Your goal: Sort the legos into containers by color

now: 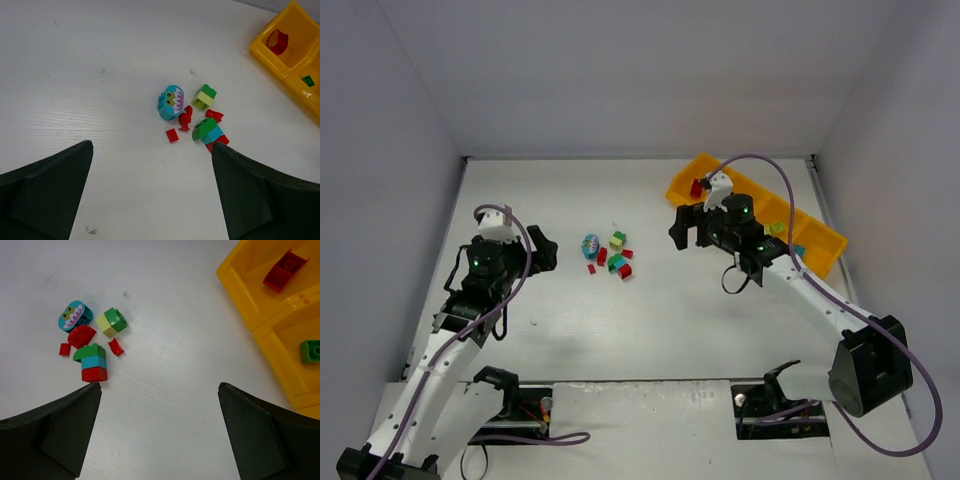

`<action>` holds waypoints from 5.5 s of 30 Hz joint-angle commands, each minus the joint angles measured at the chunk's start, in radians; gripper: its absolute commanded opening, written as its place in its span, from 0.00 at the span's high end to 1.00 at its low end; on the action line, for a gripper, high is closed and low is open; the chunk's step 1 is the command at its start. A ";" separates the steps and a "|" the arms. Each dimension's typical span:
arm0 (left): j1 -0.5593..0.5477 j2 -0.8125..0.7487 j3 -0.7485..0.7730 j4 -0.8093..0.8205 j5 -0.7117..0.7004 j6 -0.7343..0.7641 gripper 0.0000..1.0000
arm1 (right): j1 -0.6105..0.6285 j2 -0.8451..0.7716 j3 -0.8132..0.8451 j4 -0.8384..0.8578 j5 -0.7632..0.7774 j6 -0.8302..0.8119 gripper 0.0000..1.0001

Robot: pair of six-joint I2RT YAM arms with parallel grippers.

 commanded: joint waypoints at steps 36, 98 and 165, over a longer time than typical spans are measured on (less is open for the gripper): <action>0.005 0.040 0.013 0.050 0.014 -0.016 0.03 | 0.149 0.186 0.069 0.070 0.031 -0.089 0.39; 0.005 0.072 0.008 0.061 0.017 -0.034 0.03 | 0.396 0.607 0.213 0.176 0.180 0.043 0.44; -0.102 0.509 0.359 0.280 0.633 -0.361 0.03 | 0.402 -0.014 -0.032 0.248 0.136 -0.133 1.00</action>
